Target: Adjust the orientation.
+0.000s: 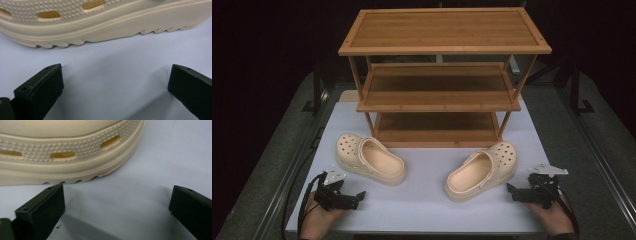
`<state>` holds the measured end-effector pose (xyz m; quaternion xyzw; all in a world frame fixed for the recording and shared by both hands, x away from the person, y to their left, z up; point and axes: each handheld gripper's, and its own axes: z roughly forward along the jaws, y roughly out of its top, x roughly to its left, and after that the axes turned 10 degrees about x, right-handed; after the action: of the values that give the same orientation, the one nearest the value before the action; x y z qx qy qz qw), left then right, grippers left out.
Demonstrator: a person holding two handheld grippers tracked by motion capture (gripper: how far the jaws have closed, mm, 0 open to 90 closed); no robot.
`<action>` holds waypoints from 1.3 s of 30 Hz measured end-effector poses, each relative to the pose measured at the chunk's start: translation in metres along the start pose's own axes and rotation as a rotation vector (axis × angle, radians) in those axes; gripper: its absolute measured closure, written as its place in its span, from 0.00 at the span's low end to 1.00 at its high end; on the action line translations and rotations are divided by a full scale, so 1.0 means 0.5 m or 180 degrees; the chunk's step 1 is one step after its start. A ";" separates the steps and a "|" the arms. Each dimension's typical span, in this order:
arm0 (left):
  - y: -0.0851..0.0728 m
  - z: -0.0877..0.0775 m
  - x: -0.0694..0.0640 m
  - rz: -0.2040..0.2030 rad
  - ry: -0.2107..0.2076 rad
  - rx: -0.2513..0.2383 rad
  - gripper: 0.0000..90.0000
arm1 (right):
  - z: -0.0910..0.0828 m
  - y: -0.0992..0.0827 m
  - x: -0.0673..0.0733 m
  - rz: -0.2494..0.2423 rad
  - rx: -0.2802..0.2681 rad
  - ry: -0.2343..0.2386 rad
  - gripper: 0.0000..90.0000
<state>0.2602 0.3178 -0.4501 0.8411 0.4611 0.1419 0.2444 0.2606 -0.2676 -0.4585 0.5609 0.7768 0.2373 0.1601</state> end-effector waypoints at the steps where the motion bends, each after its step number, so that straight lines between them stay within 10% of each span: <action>1: 0.001 -0.001 0.001 0.0001 -0.0007 0.0013 0.00 | 0.000 0.000 0.000 0.0002 0.0003 0.0001 0.00; 8: 0.006 -0.018 0.003 -0.0088 -0.0046 -0.0034 0.00 | 0.000 0.000 0.000 0.0004 0.0002 0.0003 0.00; 31: 0.081 -0.100 0.117 -0.0359 0.0015 -0.0189 0.99 | 0.000 0.000 0.000 0.0003 -0.0007 0.0000 0.00; 39: 0.134 -0.101 0.159 -0.0351 0.0121 -0.0181 1.00 | 0.000 0.000 0.000 0.0005 -0.0003 0.0000 0.00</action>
<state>0.3266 0.3684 -0.3706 0.8043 0.5071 0.1572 0.2668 0.2606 -0.2674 -0.4587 0.5614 0.7763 0.2378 0.1602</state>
